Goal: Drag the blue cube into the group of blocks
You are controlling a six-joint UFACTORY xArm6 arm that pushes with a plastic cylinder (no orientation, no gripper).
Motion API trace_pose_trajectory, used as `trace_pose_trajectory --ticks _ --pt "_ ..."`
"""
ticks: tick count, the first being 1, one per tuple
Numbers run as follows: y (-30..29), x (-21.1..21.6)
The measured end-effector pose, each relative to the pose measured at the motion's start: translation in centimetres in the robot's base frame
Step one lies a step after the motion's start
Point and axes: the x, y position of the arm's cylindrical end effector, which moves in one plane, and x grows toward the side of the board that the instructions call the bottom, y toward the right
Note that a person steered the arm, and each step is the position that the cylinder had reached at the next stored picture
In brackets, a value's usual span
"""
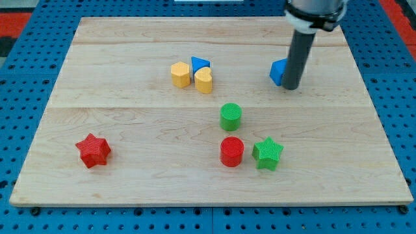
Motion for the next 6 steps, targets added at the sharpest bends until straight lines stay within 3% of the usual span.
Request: trace_pose_trajectory --ticks 1,2,4,5,6 --pt "4.3 -2.3" --pt "2.4 -3.4" --pt "-10.8 -0.1" --pt "-13.8 0.0" --pt "-12.3 -0.8"
